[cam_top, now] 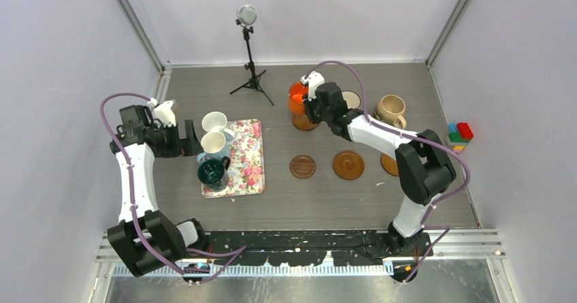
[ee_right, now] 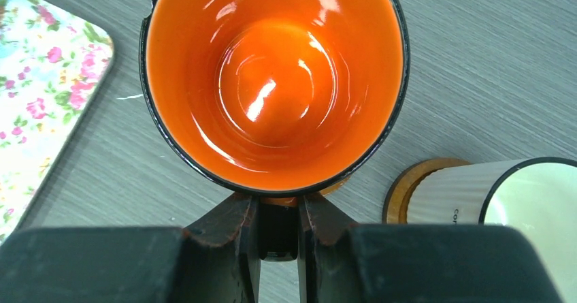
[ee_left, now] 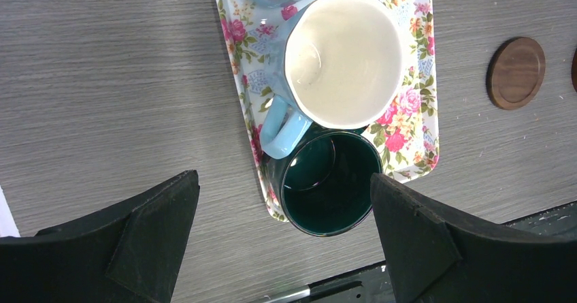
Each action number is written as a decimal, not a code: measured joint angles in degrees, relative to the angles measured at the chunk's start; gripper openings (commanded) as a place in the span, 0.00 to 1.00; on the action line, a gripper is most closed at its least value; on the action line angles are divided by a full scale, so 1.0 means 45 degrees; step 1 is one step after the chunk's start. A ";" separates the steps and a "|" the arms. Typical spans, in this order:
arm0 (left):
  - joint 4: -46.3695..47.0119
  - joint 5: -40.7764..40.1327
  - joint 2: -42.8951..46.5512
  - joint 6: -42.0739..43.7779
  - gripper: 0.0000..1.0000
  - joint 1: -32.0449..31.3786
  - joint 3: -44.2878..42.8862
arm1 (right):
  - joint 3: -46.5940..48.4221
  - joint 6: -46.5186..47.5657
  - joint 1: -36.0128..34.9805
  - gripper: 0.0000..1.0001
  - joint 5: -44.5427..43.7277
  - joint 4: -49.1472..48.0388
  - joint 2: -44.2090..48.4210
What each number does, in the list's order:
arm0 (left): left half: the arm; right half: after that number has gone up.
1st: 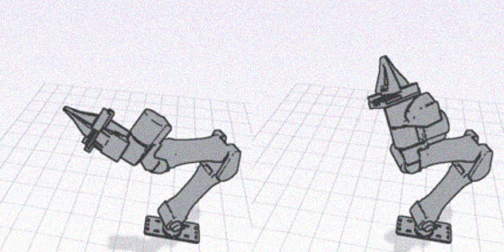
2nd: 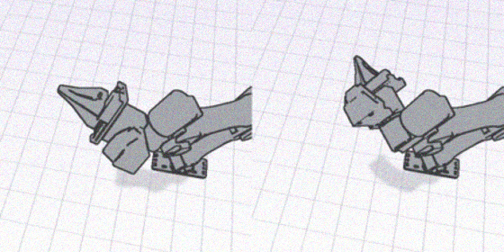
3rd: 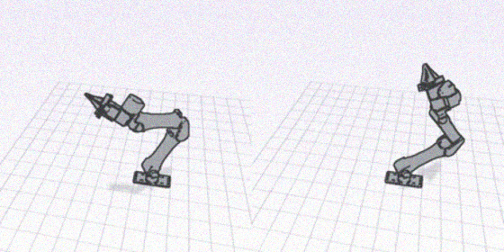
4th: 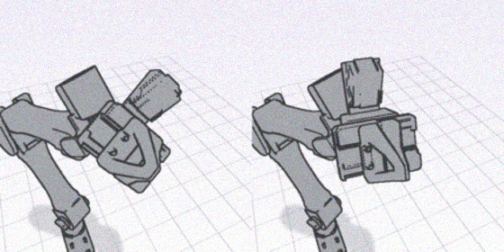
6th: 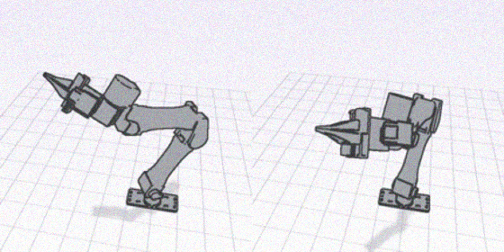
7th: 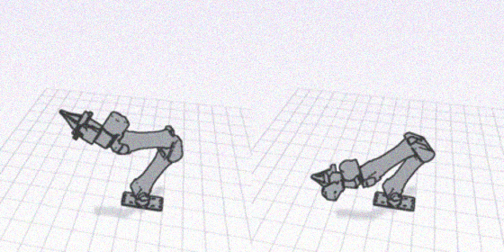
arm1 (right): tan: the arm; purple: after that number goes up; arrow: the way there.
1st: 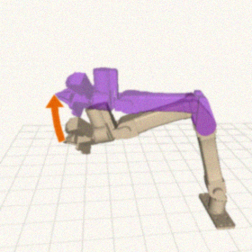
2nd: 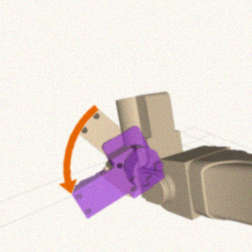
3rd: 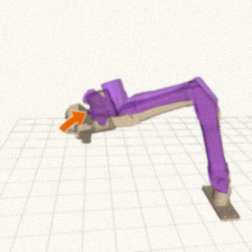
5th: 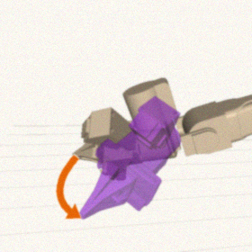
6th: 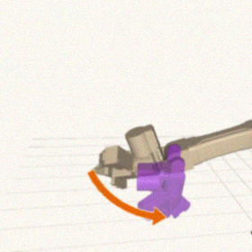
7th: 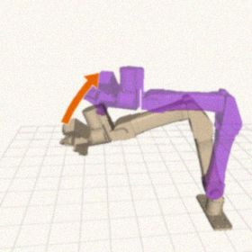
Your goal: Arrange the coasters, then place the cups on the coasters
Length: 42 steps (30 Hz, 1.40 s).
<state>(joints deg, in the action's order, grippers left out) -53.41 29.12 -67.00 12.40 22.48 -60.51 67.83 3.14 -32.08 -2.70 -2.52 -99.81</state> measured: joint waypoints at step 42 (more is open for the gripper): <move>0.0087 0.0005 -0.0092 -0.0005 1.00 0.0000 0.0000 | -0.0559 -0.0044 0.0656 0.26 0.0670 -0.0534 -0.1622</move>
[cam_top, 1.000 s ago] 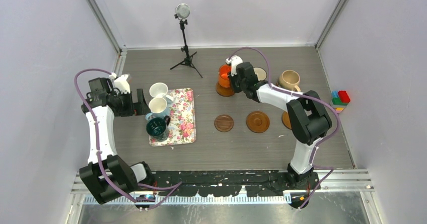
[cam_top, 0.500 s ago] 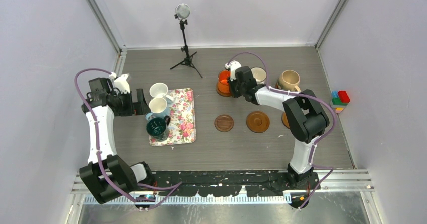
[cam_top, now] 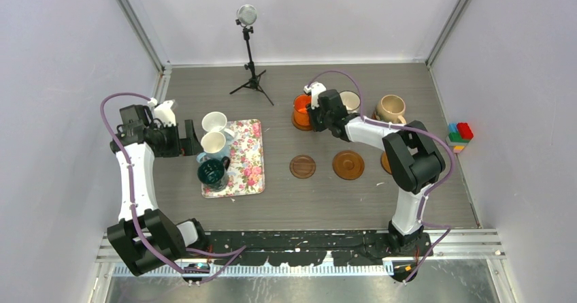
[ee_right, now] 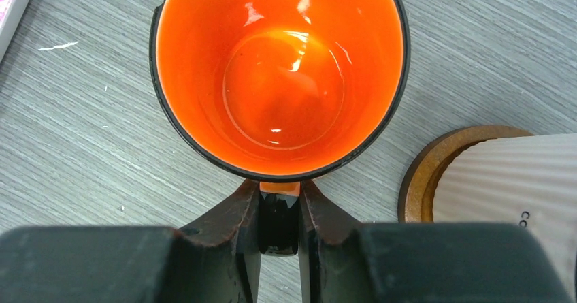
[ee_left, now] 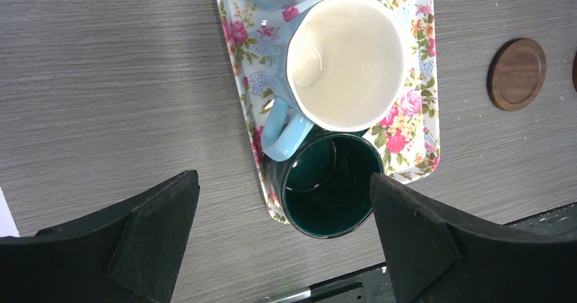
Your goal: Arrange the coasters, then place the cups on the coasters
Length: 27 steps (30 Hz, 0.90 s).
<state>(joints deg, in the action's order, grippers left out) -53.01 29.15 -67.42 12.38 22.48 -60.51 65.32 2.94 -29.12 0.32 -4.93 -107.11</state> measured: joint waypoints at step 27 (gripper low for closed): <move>0.0000 0.0000 0.0000 0.0000 1.00 0.0000 0.0000 | 0.0005 0.0573 0.0000 0.65 -0.0869 0.0228 0.0029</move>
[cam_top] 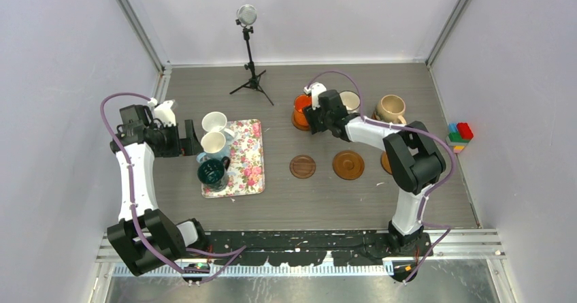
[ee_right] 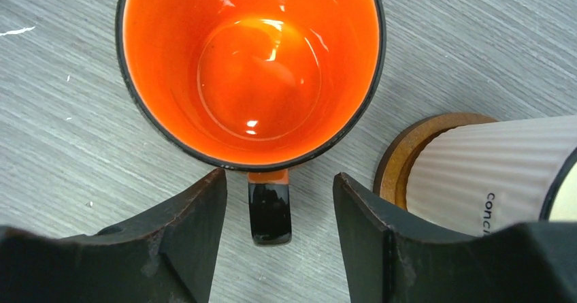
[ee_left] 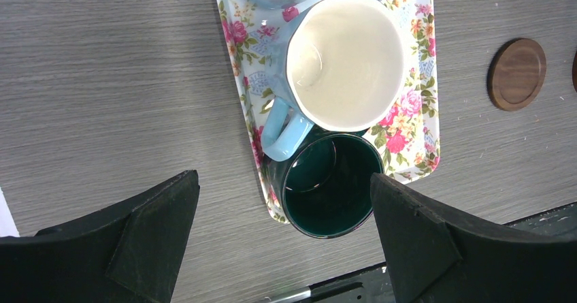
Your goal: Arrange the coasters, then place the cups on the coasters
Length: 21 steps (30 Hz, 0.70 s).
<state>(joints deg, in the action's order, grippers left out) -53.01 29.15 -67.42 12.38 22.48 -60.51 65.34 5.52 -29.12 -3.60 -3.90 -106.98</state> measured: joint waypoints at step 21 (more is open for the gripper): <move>-0.1311 -0.0641 -0.0704 0.3711 0.70 0.1035 -0.0092 | 0.0792 -0.0015 -0.0636 0.71 0.3007 0.2671 0.2273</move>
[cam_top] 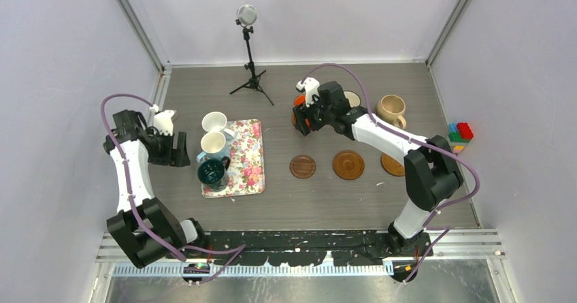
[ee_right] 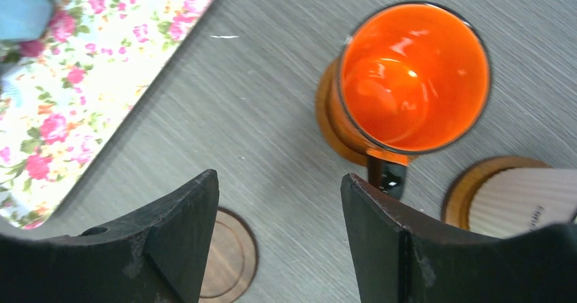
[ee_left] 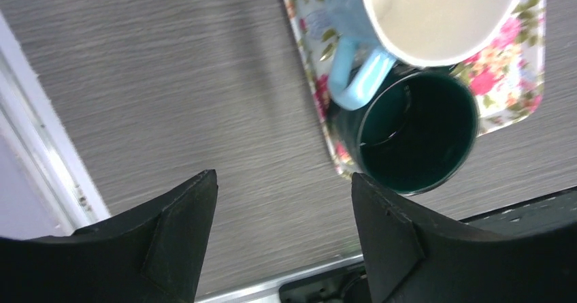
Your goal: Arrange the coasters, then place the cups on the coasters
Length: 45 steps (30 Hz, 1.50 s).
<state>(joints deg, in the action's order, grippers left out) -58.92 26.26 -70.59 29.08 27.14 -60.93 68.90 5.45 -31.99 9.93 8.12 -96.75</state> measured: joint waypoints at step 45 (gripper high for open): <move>0.2195 -0.0680 -0.0695 -0.0457 0.99 -0.2725 0.2317 | 0.3031 0.5037 -0.3939 0.71 0.3113 0.3949 -0.2166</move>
<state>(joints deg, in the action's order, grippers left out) -49.04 23.20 -73.71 27.03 14.87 -50.50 82.54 28.12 -49.71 23.94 25.89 -106.50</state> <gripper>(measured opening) 0.974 0.711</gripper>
